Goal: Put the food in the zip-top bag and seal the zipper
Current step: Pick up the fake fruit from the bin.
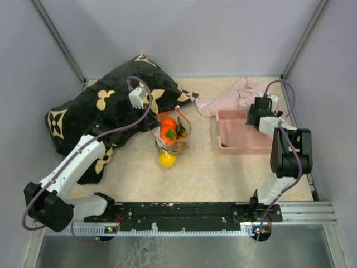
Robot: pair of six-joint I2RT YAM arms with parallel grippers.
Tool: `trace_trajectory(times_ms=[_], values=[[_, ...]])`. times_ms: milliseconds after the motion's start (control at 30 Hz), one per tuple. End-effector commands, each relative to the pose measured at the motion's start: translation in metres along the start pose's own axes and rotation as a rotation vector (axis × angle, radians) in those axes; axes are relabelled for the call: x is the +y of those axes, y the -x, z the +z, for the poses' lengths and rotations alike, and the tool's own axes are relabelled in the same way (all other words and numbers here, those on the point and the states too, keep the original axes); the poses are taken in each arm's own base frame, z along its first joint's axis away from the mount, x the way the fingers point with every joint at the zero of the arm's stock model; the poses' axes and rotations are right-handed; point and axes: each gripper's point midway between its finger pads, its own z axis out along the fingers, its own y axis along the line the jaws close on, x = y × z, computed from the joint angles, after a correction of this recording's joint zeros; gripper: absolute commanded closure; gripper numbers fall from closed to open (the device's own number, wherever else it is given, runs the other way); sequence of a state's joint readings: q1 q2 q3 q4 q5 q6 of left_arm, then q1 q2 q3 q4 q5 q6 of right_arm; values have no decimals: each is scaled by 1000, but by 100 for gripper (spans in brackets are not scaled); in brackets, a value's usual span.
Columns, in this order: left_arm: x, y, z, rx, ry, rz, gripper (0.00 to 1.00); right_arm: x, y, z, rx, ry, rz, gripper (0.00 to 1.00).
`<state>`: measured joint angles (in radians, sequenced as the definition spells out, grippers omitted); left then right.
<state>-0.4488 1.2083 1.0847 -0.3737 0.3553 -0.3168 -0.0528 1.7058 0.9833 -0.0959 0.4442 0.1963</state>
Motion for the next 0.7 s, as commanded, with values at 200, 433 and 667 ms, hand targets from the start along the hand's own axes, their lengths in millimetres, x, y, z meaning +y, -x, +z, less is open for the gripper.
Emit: trace_trajectory(times_ms=[200,433,667], values=[[-6,18,-3,-55,-20,25,100,4,29,17,-82,0,11,5],[-7,19,-4,-56,-23,24,100,2,40,4,-121,19,18,15],[-8,18,-3,-52,-32,20,100,2,49,-18,-132,69,45,39]])
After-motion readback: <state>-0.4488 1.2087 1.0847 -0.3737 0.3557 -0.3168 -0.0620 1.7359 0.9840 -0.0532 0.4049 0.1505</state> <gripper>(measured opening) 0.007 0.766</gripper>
